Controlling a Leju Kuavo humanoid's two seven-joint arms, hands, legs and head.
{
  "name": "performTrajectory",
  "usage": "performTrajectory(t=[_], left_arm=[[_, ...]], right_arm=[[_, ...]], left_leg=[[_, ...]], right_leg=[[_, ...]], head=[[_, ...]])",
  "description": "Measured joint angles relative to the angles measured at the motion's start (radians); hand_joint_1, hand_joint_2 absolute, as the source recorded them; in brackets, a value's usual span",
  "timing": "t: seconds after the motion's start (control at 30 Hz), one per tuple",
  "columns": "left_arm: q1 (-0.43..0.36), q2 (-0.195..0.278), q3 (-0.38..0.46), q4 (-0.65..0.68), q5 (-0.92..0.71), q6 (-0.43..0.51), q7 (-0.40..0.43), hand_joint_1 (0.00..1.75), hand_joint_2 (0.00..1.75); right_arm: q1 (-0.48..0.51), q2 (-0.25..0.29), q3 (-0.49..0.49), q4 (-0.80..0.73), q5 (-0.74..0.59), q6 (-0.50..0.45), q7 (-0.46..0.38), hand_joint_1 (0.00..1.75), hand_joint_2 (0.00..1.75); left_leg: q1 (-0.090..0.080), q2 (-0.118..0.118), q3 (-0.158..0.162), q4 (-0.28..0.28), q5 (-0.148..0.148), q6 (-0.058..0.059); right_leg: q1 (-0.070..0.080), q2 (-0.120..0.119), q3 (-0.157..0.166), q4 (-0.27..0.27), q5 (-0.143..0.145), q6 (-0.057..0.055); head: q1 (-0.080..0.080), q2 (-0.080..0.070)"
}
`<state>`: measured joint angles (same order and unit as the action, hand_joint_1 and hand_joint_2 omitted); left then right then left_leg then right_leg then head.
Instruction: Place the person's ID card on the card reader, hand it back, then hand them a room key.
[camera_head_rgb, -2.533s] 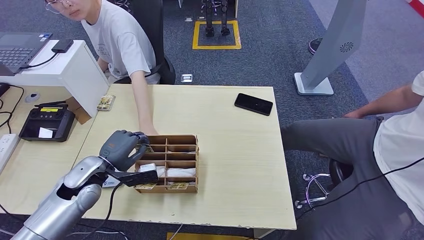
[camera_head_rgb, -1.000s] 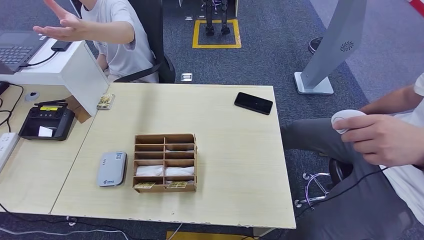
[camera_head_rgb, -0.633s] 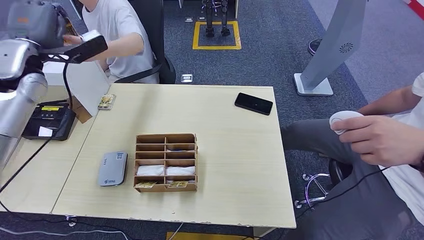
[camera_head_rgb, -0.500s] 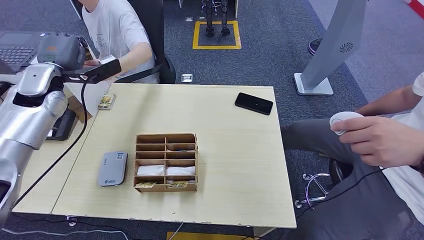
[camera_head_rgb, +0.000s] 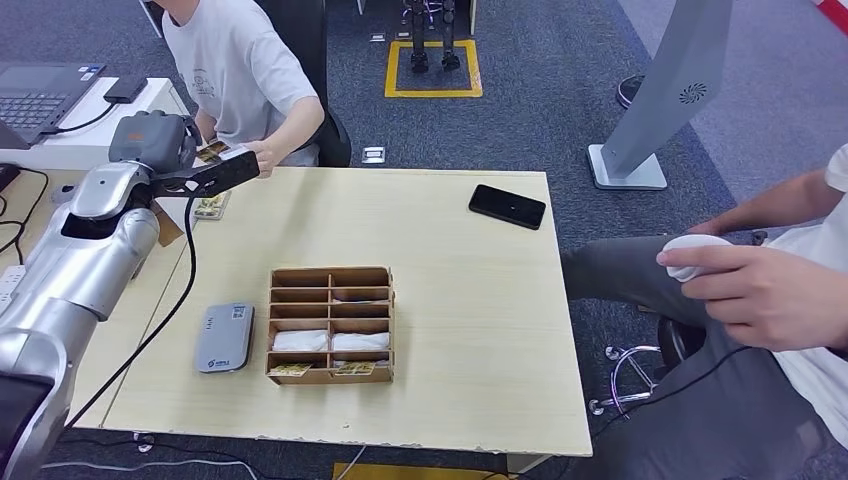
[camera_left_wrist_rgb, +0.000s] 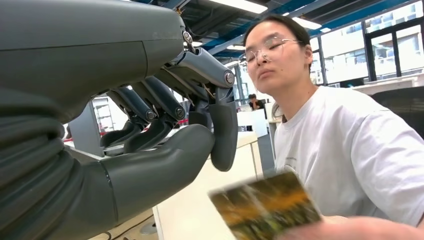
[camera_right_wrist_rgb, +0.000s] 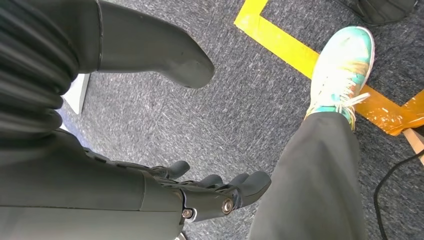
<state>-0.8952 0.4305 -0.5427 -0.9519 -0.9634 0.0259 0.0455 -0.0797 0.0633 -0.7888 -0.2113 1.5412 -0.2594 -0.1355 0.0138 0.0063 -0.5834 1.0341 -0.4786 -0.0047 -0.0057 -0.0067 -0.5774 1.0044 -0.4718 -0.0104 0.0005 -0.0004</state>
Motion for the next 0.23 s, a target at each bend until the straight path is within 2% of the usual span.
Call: performTrajectory(t=[0.1,0.17,0.23], left_arm=[[0.008,-0.005,0.016,0.002,-0.005,0.0,-0.005,0.12,1.75],[0.012,-0.008,0.03,0.003,-0.008,0.0,-0.008,0.0,1.75],[0.016,-0.01,0.039,0.003,-0.01,0.0,-0.012,0.0,1.75]], right_arm=[[0.0,0.0,0.002,0.0,0.0,0.0,0.0,0.0,1.75],[0.0,0.0,0.002,0.0,0.0,-0.001,0.0,0.0,1.75],[0.0,0.0,0.003,0.0,0.0,-0.001,0.002,0.0,1.75]], left_leg=[[0.0,0.0,0.0,0.0,0.0,0.0],[0.0,0.0,0.0,0.0,0.0,0.0],[0.0,0.0,0.0,0.0,0.0,0.0]], right_leg=[[0.0,0.0,0.0,0.0,0.0,0.0],[0.0,0.0,0.0,0.0,0.0,0.0],[0.0,0.0,0.0,0.0,0.0,0.0]], head=[[0.0,0.0],[0.0,0.0],[0.0,0.0]])
